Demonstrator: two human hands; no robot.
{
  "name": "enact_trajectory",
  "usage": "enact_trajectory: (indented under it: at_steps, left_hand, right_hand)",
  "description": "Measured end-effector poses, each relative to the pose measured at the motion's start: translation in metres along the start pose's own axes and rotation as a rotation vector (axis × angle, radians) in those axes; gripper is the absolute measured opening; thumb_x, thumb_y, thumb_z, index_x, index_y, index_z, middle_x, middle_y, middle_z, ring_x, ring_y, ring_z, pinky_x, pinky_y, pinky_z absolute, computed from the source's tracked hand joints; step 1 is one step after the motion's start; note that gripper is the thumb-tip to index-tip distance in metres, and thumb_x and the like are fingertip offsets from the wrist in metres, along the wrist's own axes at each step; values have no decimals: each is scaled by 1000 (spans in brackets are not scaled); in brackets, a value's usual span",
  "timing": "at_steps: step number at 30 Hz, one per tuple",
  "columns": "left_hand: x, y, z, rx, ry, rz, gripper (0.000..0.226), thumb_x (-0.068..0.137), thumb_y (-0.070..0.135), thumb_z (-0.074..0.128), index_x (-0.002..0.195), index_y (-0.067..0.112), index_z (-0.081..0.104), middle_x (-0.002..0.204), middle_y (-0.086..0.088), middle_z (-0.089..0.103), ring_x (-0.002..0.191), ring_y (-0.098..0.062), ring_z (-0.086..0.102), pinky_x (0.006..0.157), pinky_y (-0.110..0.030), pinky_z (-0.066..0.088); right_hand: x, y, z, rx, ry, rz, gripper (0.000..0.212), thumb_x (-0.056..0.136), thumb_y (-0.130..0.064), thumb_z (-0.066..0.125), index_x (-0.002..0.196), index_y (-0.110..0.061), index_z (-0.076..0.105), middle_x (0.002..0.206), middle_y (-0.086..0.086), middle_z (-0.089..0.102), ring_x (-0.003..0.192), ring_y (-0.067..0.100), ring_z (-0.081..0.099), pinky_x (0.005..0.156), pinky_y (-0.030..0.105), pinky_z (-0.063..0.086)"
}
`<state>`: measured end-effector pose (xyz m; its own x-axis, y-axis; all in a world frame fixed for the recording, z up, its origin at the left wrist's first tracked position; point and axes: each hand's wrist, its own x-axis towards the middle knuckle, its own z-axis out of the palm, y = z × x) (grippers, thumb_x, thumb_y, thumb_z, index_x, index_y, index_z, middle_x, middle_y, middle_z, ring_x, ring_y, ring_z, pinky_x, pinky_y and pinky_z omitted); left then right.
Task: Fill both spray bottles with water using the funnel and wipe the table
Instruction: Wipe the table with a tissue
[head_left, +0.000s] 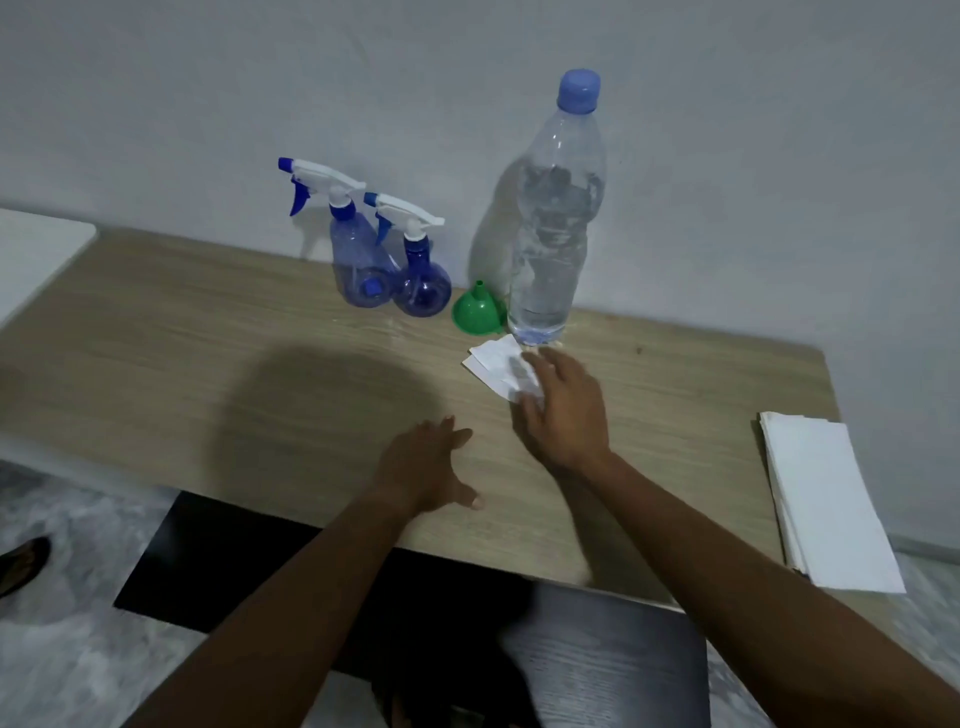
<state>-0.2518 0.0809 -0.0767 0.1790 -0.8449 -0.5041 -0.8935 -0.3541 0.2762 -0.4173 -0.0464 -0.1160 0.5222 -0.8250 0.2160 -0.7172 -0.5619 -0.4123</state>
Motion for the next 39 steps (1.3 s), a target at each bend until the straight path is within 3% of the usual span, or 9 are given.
enact_trajectory:
  at_steps: [3,5,7,11,16,26,31,35,39]
  left_hand:
    - [1,-23,-24,-136,135,-68,91,69,50,83,148,29,42,156,2,40,140,-23,41,114,-33,33]
    - [0,-47,-34,-148,185,-142,87,72,42,82,148,29,41,158,2,36,143,-23,36,116,-32,30]
    - [-4,-71,-37,-95,148,-193,90,74,43,80,151,25,37,161,-3,28,148,-23,28,120,-32,19]
    - [-12,-94,-36,-52,70,-191,100,77,49,78,156,20,25,165,-6,15,151,-25,19,121,-31,12]
    - [-4,-99,-30,-68,77,-219,111,65,61,81,155,28,26,166,-1,15,149,-42,16,118,-45,28]
    - [-1,-107,-21,-208,105,-245,112,65,56,83,156,35,22,166,10,8,153,-32,1,120,-50,23]
    - [-7,-110,-25,-192,141,-188,109,66,55,84,155,32,26,166,6,13,153,-31,8,121,-43,22]
    - [-21,-156,-32,-286,218,-138,99,69,49,84,153,31,34,164,5,21,151,-19,18,119,-33,21]
    - [-42,-228,-32,-181,221,-153,100,65,54,84,151,33,37,164,11,20,152,-21,13,121,-42,23]
  right_hand:
    - [-6,-3,23,-20,-312,-95,63,103,-50,41,158,-22,30,166,6,26,154,32,21,124,52,16]
    - [3,-7,32,-62,-398,-90,67,105,-54,32,161,-20,18,170,4,12,157,29,6,125,49,2]
    - [16,-16,36,-50,-421,-85,70,105,-55,29,162,-17,13,171,4,7,158,26,1,125,47,-2]
    - [40,-29,46,-72,-449,-169,71,106,-56,26,162,-16,13,171,3,7,158,24,0,126,45,-3]
    - [61,-41,55,-91,-490,-245,72,105,-59,23,163,-18,9,171,0,2,157,17,-3,127,45,-2]
    - [67,-51,61,-77,-493,-179,75,103,-63,23,163,-20,8,170,-2,2,157,14,-4,125,39,-9]
    - [51,-87,71,-92,-549,-265,69,106,-57,22,163,-19,10,170,0,5,157,18,-3,127,47,-3]
    - [60,-113,86,-71,-535,-234,66,106,-54,22,163,-21,10,171,-1,6,157,17,-3,126,44,-5]
    - [96,-158,113,-72,-524,-136,64,107,-52,21,163,-21,11,171,0,3,158,20,-1,125,47,-5]
